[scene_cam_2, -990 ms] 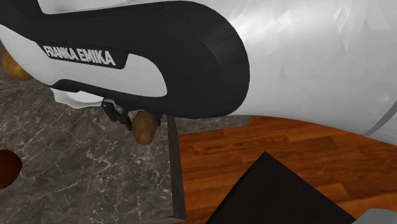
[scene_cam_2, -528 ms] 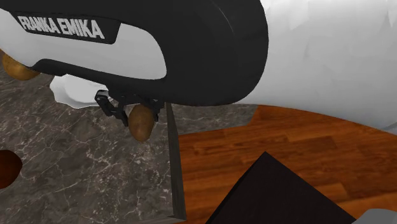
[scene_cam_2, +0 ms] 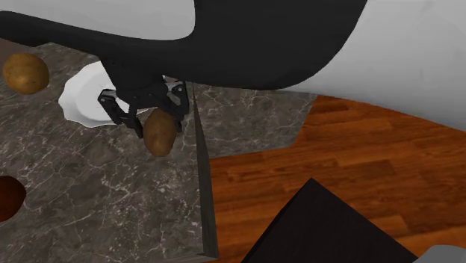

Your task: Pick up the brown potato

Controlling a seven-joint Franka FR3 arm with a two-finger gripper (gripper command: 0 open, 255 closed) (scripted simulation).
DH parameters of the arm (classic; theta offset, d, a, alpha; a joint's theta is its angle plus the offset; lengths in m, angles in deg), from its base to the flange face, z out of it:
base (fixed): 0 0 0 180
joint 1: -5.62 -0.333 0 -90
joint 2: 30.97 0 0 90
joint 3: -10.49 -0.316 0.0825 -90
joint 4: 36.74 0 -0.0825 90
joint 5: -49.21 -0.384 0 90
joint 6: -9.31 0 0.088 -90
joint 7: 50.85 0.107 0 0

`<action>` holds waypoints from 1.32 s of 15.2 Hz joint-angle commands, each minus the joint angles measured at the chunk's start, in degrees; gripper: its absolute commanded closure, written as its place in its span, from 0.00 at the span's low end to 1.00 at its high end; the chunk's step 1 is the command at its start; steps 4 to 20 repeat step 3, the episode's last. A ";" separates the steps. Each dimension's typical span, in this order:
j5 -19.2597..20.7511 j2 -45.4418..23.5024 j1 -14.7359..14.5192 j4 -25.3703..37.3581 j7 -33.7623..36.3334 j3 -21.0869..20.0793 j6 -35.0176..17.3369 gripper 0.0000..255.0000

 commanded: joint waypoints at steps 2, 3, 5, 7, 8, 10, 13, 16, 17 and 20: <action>0.02 -0.23 0.02 1.91 0.19 0.01 1.69 1.00; 0.02 -0.24 0.02 1.91 0.19 0.01 1.69 1.00; 0.02 -0.24 0.02 1.91 0.19 0.01 1.69 1.00; 0.02 -0.24 0.02 1.91 0.19 0.01 1.69 1.00; 0.02 -0.24 0.02 1.91 0.19 0.01 1.69 1.00; 0.02 -0.24 0.02 1.91 0.19 0.01 1.69 1.00; 0.02 -0.24 0.02 1.91 0.19 0.01 1.69 1.00; 0.02 -0.24 0.02 1.91 0.19 0.01 1.69 1.00; 0.02 -0.24 0.02 1.91 0.19 0.01 1.69 1.00; 0.02 -0.24 0.02 1.91 0.19 0.01 1.69 1.00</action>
